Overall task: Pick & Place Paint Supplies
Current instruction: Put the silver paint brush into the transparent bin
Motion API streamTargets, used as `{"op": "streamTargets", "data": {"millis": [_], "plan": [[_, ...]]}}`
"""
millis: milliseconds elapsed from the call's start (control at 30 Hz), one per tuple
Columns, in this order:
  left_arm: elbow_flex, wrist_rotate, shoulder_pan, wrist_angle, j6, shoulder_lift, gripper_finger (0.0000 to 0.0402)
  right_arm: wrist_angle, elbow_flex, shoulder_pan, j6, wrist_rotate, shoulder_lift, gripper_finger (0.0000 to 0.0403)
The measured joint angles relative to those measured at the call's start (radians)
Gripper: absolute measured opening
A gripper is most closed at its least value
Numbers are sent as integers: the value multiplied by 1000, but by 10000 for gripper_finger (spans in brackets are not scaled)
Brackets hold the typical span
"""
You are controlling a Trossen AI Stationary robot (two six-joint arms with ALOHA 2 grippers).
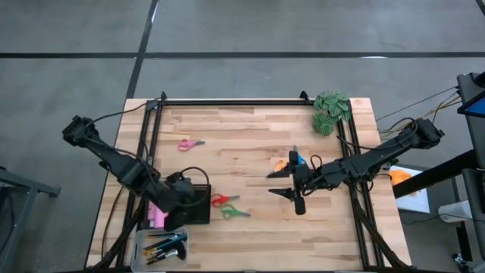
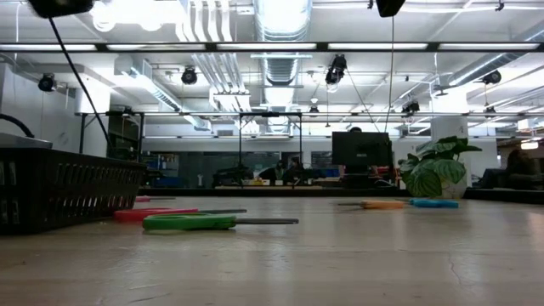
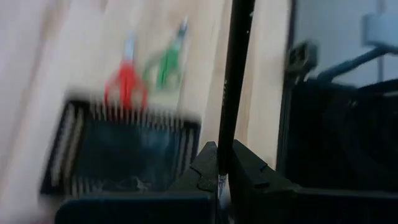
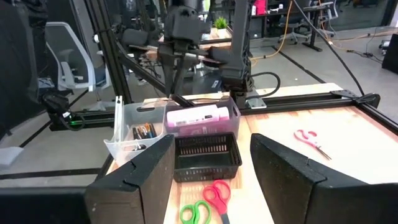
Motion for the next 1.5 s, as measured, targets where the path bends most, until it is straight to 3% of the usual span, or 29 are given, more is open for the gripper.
{"op": "streamTargets", "data": {"millis": [133,267,633,833,1033,1300,1500], "plan": [[24,120,-32,-157,-215,27,8,0,0,0,0,0,0,209],[-3,206,-67,-170,-383,40,8,0,0,0,0,0,0,209],[-99,365,-243,-88,-513,95,8,-8,0,0,0,0,0,209],[-100,309,-347,-67,-527,137,8,-9,0,0,0,0,0,209],[-102,294,-367,-20,-527,204,8,-10,0,0,0,0,0,209],[-102,429,-368,44,-521,318,8,-10,0,0,0,0,0,209],[-102,439,-369,45,-512,354,8,-10,0,0,0,0,0,209]]}}
